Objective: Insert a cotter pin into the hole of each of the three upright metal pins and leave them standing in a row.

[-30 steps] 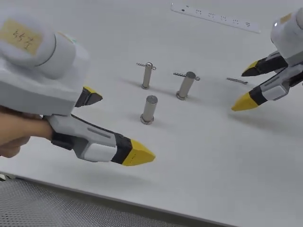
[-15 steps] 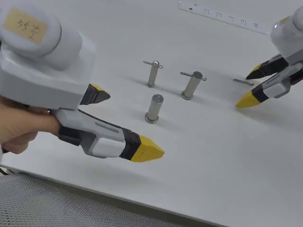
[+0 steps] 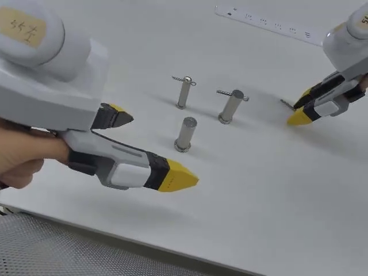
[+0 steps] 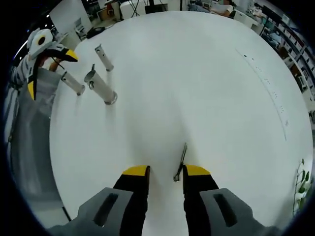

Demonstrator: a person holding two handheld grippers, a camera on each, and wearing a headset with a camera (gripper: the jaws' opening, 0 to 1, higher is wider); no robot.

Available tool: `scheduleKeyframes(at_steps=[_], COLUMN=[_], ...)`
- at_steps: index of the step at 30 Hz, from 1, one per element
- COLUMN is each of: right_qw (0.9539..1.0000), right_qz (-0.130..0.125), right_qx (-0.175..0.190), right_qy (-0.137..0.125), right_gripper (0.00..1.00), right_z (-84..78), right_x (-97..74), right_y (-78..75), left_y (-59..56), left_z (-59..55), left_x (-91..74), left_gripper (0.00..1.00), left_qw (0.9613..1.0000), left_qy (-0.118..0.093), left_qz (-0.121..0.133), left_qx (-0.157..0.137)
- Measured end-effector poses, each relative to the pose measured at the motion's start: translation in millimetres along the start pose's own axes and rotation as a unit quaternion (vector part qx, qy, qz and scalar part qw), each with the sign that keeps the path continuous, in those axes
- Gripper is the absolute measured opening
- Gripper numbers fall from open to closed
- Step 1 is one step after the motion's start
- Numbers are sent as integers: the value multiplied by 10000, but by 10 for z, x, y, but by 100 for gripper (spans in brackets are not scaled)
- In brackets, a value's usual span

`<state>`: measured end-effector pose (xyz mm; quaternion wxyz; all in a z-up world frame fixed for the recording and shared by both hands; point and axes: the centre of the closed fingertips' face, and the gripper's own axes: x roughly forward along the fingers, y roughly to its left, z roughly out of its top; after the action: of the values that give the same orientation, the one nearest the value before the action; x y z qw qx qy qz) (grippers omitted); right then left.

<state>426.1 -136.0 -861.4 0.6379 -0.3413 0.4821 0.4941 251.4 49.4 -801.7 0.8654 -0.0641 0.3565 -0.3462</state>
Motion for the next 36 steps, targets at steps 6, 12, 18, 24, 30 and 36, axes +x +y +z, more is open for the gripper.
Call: scheduleKeyframes(at_steps=[6, 12, 18, 24, 30, 36], right_qw=[9989, 9978, 9962, 9928, 9917, 9918], right_qz=[-201, -399, -542, -787, -891, -902], right_qx=[391, 241, 190, 53, 324, 589], right_qy=[166, 476, 651, 907, 872, 689], right_gripper=[16, 10, 7, 4, 3, 2], right_z=[16, 10, 8, 6, -9, -29], right_x=[12, 27, 40, 56, 59, 58], right_y=[-113, -164, -201, -260, -349, -385], left_y=[94, 119, 151, 109, 50, -17], left_z=[17, 2, 2, -6, -43, -31], left_x=[-12, -21, -20, -25, -23, -33], left_gripper=[91, 91, 94, 96, 93, 94], left_qw=[10000, 10000, 9998, 9998, 9997, 9998], left_qy=[-31, -43, -82, -78, -33, -66], left_qz=[39, 59, 99, 77, -39, -33], left_qx=[5, -44, -157, -145, -225, -200])
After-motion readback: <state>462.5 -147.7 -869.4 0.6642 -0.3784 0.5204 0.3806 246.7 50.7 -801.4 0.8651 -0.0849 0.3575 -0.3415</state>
